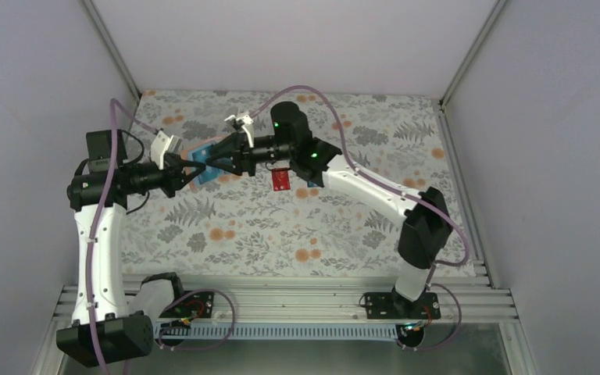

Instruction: Take the credit cards out of the card holder

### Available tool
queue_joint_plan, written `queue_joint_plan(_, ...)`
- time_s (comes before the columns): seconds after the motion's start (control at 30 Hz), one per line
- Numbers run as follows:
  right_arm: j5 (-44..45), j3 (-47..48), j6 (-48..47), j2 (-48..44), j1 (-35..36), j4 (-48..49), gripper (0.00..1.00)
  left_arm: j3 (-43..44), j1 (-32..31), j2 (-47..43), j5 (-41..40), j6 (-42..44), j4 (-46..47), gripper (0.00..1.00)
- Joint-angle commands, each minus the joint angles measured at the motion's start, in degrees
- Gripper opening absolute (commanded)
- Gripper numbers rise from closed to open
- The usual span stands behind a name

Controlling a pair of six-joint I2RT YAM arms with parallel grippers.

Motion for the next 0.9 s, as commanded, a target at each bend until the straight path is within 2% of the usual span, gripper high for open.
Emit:
queue_joint_plan(0.0, -3.8, 0.7, -9.7, -4.7, -1.5, -10.5, 0.37, -1.8, -0.3, -2.7, 16.2, 4.4, -0.6, 0.02)
queue_joint_plan(0.17, -5.5, -4.8, -9.2, -8.3, -2.9, -10.2, 0.37, -1.4, -0.1, -3.2, 21.4, 9.7, -4.4, 0.02)
queue_joint_plan(0.3, -5.7, -5.4, -10.2, -8.3, -2.9, -12.5, 0.36, 0.0, 0.2, -2.7, 26.4, 15.3, -8.8, 0.02)
queue_joint_plan(0.43, -7.1, -6.0, -11.2, -10.6, -2.9, -13.0, 0.40, 1.6, 0.5, -2.3, 29.6, 22.1, -13.9, 0.02)
queue_joint_plan(0.6, -4.9, -5.7, -13.4, -11.4, -2.9, -15.6, 0.40, 1.8, 1.3, -2.6, 29.1, 22.4, -14.2, 0.02)
queue_joint_plan(0.67, -7.5, -6.0, -13.5, -11.6, -2.9, -14.8, 0.34, 1.6, 1.4, -2.7, 29.0, 21.9, -13.9, 0.02)
queue_joint_plan(0.73, -8.7, -4.8, -14.4, -10.7, -2.5, -15.6, 0.24, 0.9, 1.4, -2.8, 29.5, 21.9, -13.5, 0.02)
queue_joint_plan(0.87, -8.1, -2.5, -15.0, -9.2, -1.6, -17.2, 0.19, 0.4, 1.7, -2.7, 28.7, 20.0, -12.0, 0.03)
